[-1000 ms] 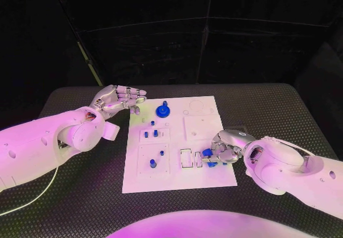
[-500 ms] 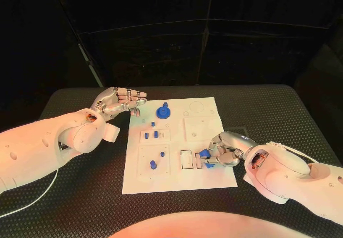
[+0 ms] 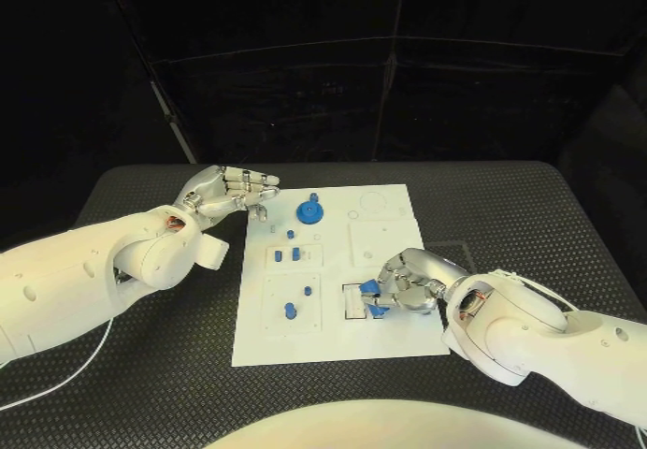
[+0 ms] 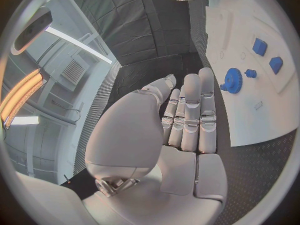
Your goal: Assemble the parts on the task board
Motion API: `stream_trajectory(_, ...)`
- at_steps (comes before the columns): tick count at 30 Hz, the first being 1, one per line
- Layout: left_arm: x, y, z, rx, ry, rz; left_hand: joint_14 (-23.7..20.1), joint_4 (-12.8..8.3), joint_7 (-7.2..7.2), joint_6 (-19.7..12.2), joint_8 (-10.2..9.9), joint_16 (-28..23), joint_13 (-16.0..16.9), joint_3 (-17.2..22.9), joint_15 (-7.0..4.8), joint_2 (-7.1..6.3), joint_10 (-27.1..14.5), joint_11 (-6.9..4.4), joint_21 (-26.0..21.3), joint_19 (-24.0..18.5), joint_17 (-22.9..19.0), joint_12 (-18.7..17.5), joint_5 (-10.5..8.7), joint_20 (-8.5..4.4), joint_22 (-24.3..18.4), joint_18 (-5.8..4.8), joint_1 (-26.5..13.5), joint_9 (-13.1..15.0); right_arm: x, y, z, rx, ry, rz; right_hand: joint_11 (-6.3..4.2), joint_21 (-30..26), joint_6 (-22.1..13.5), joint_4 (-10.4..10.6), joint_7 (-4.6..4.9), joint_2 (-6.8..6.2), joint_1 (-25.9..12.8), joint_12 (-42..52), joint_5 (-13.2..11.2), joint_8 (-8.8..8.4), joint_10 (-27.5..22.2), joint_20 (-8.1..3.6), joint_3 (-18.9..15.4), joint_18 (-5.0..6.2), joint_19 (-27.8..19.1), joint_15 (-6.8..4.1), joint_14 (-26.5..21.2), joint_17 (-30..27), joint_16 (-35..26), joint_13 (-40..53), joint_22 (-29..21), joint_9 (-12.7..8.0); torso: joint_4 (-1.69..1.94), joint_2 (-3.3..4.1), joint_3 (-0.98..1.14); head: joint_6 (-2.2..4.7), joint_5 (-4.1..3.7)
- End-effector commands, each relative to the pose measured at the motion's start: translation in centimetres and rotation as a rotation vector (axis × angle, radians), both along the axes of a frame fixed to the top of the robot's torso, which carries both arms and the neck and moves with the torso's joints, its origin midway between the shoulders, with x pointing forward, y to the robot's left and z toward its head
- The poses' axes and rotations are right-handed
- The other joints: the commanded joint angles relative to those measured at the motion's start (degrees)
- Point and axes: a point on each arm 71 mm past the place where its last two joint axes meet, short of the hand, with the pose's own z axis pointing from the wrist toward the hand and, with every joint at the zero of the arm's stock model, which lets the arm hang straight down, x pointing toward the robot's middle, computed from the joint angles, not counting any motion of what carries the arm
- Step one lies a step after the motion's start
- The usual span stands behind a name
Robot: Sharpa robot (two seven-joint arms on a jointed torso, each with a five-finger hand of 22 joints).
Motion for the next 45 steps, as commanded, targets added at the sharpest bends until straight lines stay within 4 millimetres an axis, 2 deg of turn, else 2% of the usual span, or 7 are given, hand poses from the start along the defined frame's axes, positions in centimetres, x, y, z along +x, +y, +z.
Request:
stream_trajectory(1, 0.0, -0.2, 0.1, -0.009, 0.0, -0.012, -0.33, -0.2, -0.06, -0.23, -0.14, -0.23, 0.03, -0.17, 0.04, 0.44, -0.37, 0.04, -0.21, -0.37, -0.05, 0.31, 0.0, 0.06, -0.06, 0.74, 0.13, 0.04, 0.2, 0.6, -0.2, 0.029, 0.016, 0.0, 0.1, 0.25, 0.56, -0.04, -0.02, 0.62, -1.43, -0.28, -0.98, 0.24, 0.12, -0.4, -0.71, -0.57, 0.09, -0.26, 4.66, 8.61, 0.22, -0.05, 0.09, 0.5, 0.08, 0.08, -0.04, -0.04, 0.26)
stream_trajectory(5, -0.1, -0.2, 0.1, -0.01, 0.0, -0.013, -0.33, -0.2, -0.06, -0.23, -0.14, -0.23, 0.03, -0.17, 0.04, 0.44, -0.37, 0.04, -0.21, -0.37, -0.05, 0.31, 0.0, 0.06, -0.06, 0.74, 0.13, 0.04, 0.4, 1.1, -0.4, 0.03, 0.021, -0.004, 0.07, 0.29, 0.61, -0.07, -0.09, 0.83, -3.51, -0.41, -6.19, 0.35, 0.26, -0.41, -2.1, -0.58, 0.1, -0.27, 4.68, 8.74, 0.28, 0.05, 0.16, 0.7, -0.02, 0.04, -0.01, -0.12, 0.55)
stream_trajectory(9, -0.1, -0.2, 0.1, -0.01, 0.001, -0.013, -0.33, -0.2, -0.06, -0.23, -0.14, -0.23, 0.03, -0.17, 0.04, 0.44, -0.37, 0.04, -0.21, -0.37, -0.05, 0.31, 0.0, 0.06, -0.06, 0.74, 0.13, 0.04, 0.6, 1.4, -0.6, 0.018, 0.016, -0.008, 0.1, 0.21, 0.49, -0.03, -0.08, 0.0, -6.06, -0.72, -16.32, 0.54, 0.2, -0.42, -4.01, -0.57, 0.02, -0.27, 4.66, 8.71, 0.25, 0.0, 0.1, 1.01, -0.1, 0.04, -0.01, -0.23, 0.62)
stream_trajectory(14, -0.1, -0.2, 0.1, -0.01, 0.001, -0.013, -0.33, -0.2, -0.06, -0.23, -0.14, -0.23, 0.03, -0.17, 0.04, 0.44, -0.37, 0.04, -0.21, -0.37, -0.05, 0.31, 0.0, 0.06, -0.06, 0.74, 0.13, 0.04, 0.8, 1.5, -0.7, 0.004, 0.001, -0.008, 0.33, -0.47, -0.19, 0.2, 0.12, -4.94, -11.36, -1.96, -27.32, 0.64, -0.57, -0.26, -2.47, -0.37, -0.59, -0.1, 4.51, 8.05, -0.13, -0.8, -0.9, 1.42, -0.18, -0.02, 0.02, -0.44, 0.73)
stream_trajectory(24, -0.1, -0.2, 0.1, -0.009, 0.002, -0.013, -0.35, -0.24, -0.06, -0.27, -0.15, -0.23, 0.04, -0.17, 0.03, 0.46, -0.41, 0.04, -0.23, -0.37, -0.08, 0.36, 0.01, 0.06, -0.08, 0.74, 0.14, 0.04, 0.9, 1.7, -0.6, -0.007, -0.018, -0.002, 0.39, -1.39, -0.73, 0.29, 0.23, -8.13, -14.43, -3.38, -27.53, 0.58, -1.6, -0.26, -1.67, -0.12, -1.31, -0.06, 4.28, 7.14, -0.65, -2.1, -2.31, 1.55, -0.12, -0.1, 0.01, -0.57, 0.72)
stream_trajectory(34, -0.1, 0.0, 0.2, -0.008, 0.002, -0.012, -0.35, -0.24, -0.06, -0.27, -0.15, -0.23, 0.04, -0.17, 0.03, 0.46, -0.41, 0.04, -0.23, -0.37, -0.08, 0.36, 0.01, 0.06, -0.08, 0.74, 0.14, 0.04, 0.6, 1.6, -0.1, -0.011, -0.054, 0.02, 0.39, -1.61, -0.82, -1.37, 0.25, -4.3, -1.96, -3.19, -23.63, 1.27, -1.2, -0.15, 1.77, -0.13, -1.22, -0.01, 4.32, 7.13, -0.75, -1.32, -2.27, 2.13, -0.24, -0.04, 0.05, -0.52, 0.67)
stream_trajectory(45, -0.1, 0.1, 0.2, -0.008, 0.0, -0.009, -0.35, -0.24, -0.06, -0.27, -0.15, -0.23, 0.04, -0.17, 0.03, 0.46, -0.41, 0.04, -0.23, -0.37, -0.08, 0.36, 0.01, 0.06, -0.08, 0.74, 0.14, 0.04, 0.0, -2.7, 1.3, 0.023, -0.115, -0.047, 0.99, -2.1, -2.5, -0.33, 1.0, -2.51, -0.65, -4.8, -16.51, -0.62, -2.18, 0.19, -0.07, -0.03, -1.57, 0.45, 4.24, 6.76, -1.02, -2.55, -2.92, 1.31, -0.24, -0.15, -0.03, -0.27, -0.93)
